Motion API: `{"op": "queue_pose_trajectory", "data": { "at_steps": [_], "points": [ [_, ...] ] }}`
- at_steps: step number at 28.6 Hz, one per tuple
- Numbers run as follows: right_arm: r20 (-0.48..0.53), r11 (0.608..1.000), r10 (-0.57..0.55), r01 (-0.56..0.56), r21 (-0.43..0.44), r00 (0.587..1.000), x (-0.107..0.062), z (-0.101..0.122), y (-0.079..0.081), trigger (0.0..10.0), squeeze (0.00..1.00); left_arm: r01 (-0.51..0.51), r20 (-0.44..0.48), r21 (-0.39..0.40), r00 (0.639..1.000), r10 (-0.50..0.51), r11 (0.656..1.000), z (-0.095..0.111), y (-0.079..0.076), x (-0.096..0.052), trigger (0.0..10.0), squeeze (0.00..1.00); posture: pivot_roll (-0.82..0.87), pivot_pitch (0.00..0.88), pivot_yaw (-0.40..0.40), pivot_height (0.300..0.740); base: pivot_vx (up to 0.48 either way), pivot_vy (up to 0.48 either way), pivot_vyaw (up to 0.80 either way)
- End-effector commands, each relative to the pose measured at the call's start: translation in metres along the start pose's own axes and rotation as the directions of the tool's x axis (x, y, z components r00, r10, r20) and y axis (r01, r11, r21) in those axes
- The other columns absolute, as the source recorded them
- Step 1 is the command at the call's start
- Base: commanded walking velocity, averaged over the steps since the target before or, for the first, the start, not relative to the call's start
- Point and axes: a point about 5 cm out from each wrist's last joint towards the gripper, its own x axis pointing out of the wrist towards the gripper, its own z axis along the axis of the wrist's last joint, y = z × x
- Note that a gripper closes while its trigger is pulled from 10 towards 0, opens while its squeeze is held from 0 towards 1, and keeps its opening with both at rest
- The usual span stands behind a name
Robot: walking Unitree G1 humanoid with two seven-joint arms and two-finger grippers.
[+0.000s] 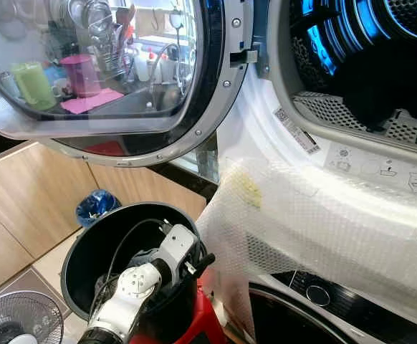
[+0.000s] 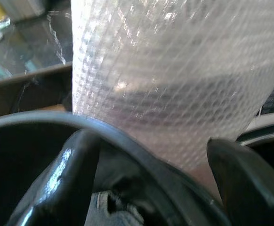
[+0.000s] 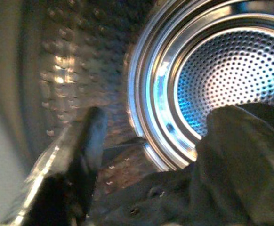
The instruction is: Clothes washing
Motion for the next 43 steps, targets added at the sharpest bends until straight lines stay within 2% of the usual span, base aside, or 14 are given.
{"op": "queue_pose_trajectory", "data": {
  "at_steps": [1,6,15,20,25,28,31,32,34,35,37,39,40,43],
  "points": [
    [0.002,0.996,0.087,-0.087,0.026,0.996,-0.017,0.002,0.014,10.0,0.00,0.023,-0.001,0.027,1.000,-0.023,0.999,0.000,0.001,-0.004,10.0,0.00,-0.10,0.062,0.122,0.740,0.000,0.000,0.00],
    [-0.128,0.934,0.350,-0.355,-0.024,0.928,-0.069,-0.028,0.038,10.0,0.00,0.135,0.055,0.124,0.988,-0.142,0.983,0.010,-0.004,-0.009,10.0,0.00,-0.11,0.064,0.120,0.740,0.000,0.000,0.00],
    [-0.416,0.867,0.473,-0.495,0.062,0.776,-0.140,-0.078,0.049,10.0,0.00,0.350,0.054,0.170,0.930,-0.363,0.921,0.021,-0.011,-0.015,10.0,0.00,-0.10,0.065,0.113,0.740,0.000,0.000,0.00],
    [-0.581,0.925,0.358,-0.364,0.112,0.731,-0.165,-0.113,0.035,10.0,0.00,0.510,-0.019,0.186,0.857,-0.516,0.840,0.018,-0.024,-0.016,10.0,0.00,-0.10,0.063,0.111,0.740,0.000,0.000,0.00],
    [-0.771,0.982,0.111,0.053,0.184,0.627,-0.238,-0.179,-0.011,10.0,0.00,0.609,-0.078,0.246,0.788,-0.611,0.754,0.011,-0.043,-0.007,10.0,0.00,-0.11,0.059,0.113,0.740,0.000,0.000,0.00],
    [-0.807,0.975,0.059,0.139,0.173,0.588,-0.257,-0.194,-0.019,10.0,0.00,0.635,-0.081,0.248,0.766,-0.638,0.731,0.010,-0.049,-0.005,10.0,0.00,-0.11,0.058,0.114,0.740,0.000,0.000,0.00],
    [-0.882,0.900,-0.191,0.436,0.019,0.431,-0.311,-0.240,-0.046,10.0,0.00,0.722,-0.114,0.244,0.684,-0.720,0.647,0.003,-0.072,-0.001,10.0,0.00,-0.11,0.050,0.115,0.740,0.000,0.000,0.00],
    [-0.882,0.900,-0.191,0.436,0.019,0.431,-0.311,-0.240,-0.046,10.0,0.00,0.722,-0.114,0.244,0.684,-0.720,0.647,0.003,-0.072,-0.001,10.0,0.00,-0.11,0.050,0.115,0.740,0.000,0.000,0.00],
    [-0.890,0.777,-0.378,0.610,-0.155,0.255,-0.349,-0.262,-0.066,10.0,0.00,0.755,-0.144,0.244,0.648,-0.748,0.608,-0.004,-0.085,0.002,10.0,0.00,-0.11,0.043,0.122,0.740,0.000,0.000,0.00],
    [-0.890,0.777,-0.378,0.610,-0.155,0.255,-0.349,-0.262,-0.066,10.0,0.00,0.755,-0.144,0.244,0.648,-0.748,0.608,-0.004,-0.085,0.002,10.0,0.00,-0.11,0.043,0.122,0.740,0.000,0.000,0.00],
    [-0.863,0.649,-0.492,0.710,-0.271,0.120,-0.381,-0.276,-0.076,10.0,0.00,0.760,-0.158,0.223,0.646,-0.747,0.611,-0.010,-0.094,0.008,10.0,0.00,-0.11,0.023,0.144,0.740,0.000,0.000,0.00],
    [-0.855,0.617,-0.514,0.723,-0.312,0.069,-0.394,-0.281,-0.075,10.0,0.00,0.757,-0.163,0.190,0.653,-0.740,0.626,-0.013,-0.098,0.011,10.0,0.00,-0.11,0.023,0.144,0.740,0.000,0.000,0.00],
    [-0.871,0.625,-0.491,0.694,-0.358,-0.006,-0.411,-0.295,-0.064,10.0,0.00,0.751,-0.241,0.182,0.660,-0.712,0.634,-0.026,-0.107,0.015,10.0,0.00,-0.11,0.004,0.152,0.740,0.000,0.000,0.00],
    [-0.888,0.665,-0.455,0.641,-0.383,-0.058,-0.420,-0.309,-0.049,10.0,0.00,0.710,-0.346,0.117,0.685,-0.641,0.695,-0.045,-0.112,0.017,10.0,0.00,-0.11,0.000,0.151,0.740,0.000,0.000,0.00]
  ]
}}
